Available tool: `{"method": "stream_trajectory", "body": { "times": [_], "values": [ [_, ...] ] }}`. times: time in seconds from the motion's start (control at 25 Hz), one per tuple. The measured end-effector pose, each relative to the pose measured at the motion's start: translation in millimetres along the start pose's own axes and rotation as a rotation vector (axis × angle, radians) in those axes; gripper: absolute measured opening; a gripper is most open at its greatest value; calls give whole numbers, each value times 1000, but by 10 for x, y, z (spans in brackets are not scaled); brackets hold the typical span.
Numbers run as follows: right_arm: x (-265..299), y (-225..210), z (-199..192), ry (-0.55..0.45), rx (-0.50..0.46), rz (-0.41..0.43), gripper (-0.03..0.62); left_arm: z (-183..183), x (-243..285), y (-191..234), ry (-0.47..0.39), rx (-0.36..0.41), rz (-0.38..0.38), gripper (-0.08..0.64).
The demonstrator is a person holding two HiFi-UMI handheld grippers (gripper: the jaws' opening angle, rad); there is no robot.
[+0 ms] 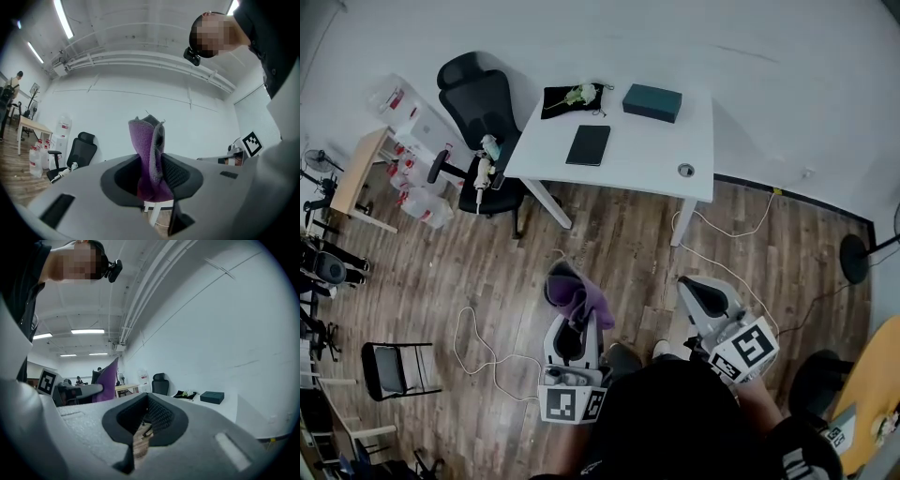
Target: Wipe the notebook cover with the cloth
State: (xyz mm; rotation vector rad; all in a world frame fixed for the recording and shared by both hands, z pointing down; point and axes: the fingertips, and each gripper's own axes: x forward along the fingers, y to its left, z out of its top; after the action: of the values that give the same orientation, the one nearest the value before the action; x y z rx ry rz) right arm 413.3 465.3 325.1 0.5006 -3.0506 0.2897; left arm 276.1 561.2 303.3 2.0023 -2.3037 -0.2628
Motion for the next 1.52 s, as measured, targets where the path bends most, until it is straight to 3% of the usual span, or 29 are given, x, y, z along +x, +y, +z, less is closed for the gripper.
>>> {"method": "stream_trajectory", "body": {
  "times": [0.2,0.48,1.12,1.52],
  "values": [
    [-26,-37,-63,23,14,25,5,-151,30,-35,8,-26,36,124],
    [158,-147,-64,17,23,30,5,-124,270,133,-10,-7,6,124],
    [1620,-432,146,23,9,-95,5,126,1376,1314,-16,-11,-119,124],
    [2598,-365,242,-2,0,-124,5,214,1781,2140,-4,-7,-149,124]
  ]
}}
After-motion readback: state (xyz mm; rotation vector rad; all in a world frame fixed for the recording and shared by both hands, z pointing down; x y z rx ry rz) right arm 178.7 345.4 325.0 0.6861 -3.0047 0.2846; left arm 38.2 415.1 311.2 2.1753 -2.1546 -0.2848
